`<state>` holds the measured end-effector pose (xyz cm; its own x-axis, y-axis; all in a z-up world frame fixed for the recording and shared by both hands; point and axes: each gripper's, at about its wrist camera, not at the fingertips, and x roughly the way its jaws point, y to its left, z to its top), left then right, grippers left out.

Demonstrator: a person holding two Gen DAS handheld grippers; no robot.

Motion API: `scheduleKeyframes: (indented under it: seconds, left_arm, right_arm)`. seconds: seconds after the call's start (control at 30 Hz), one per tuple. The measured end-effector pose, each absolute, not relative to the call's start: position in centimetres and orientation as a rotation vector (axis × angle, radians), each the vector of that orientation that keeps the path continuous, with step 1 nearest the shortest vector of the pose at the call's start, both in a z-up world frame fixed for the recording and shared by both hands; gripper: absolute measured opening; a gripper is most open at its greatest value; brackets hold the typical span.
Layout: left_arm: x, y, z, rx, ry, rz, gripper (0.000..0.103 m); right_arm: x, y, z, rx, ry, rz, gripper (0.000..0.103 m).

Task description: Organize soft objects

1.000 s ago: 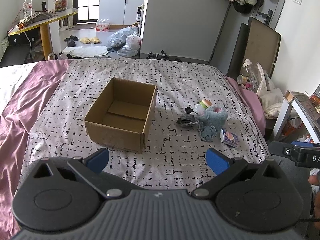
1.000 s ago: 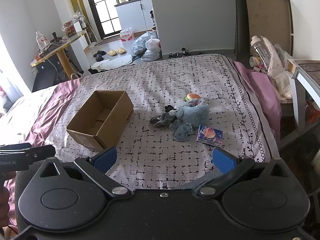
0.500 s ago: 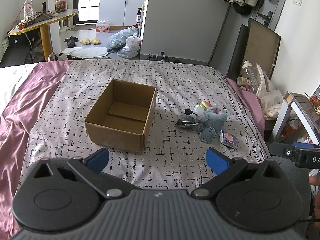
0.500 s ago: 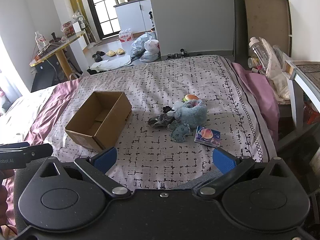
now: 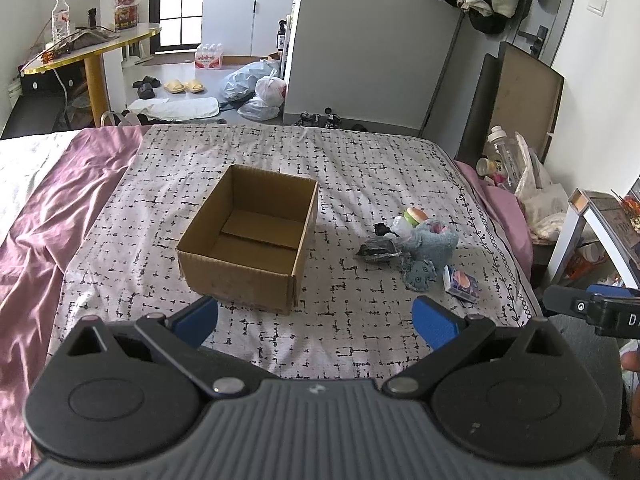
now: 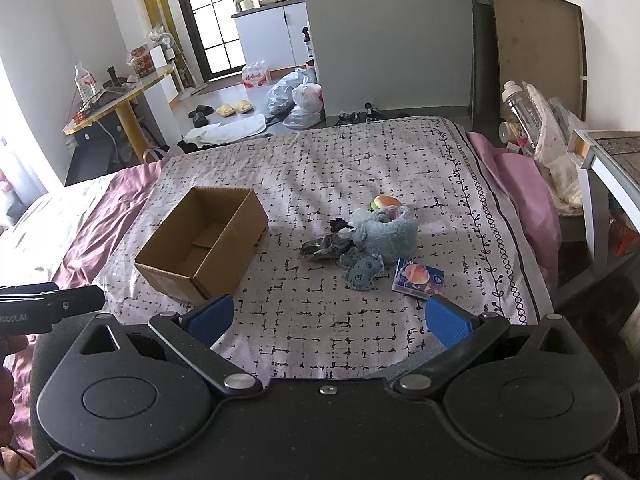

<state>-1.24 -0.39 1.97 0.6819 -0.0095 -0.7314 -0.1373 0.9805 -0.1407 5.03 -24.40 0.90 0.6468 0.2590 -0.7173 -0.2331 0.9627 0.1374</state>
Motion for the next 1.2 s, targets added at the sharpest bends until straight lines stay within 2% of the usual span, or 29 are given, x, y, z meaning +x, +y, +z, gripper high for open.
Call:
scheduleKeyframes:
  seconds: [0.7,1.2]
  left_arm:
    - [0.3,-1.4,0.6,-0.167,0.855,0.051,0.103]
    - [5.1,-3.2,-1.4,-0.190,0.878,-0.016,0.103]
  right_arm:
    - [5.8,-25.0,0.0,0.009,0.814,0.253,0.103]
    - [8.9,-29.0,-1.3,0.096,0.783,0.209,0.103]
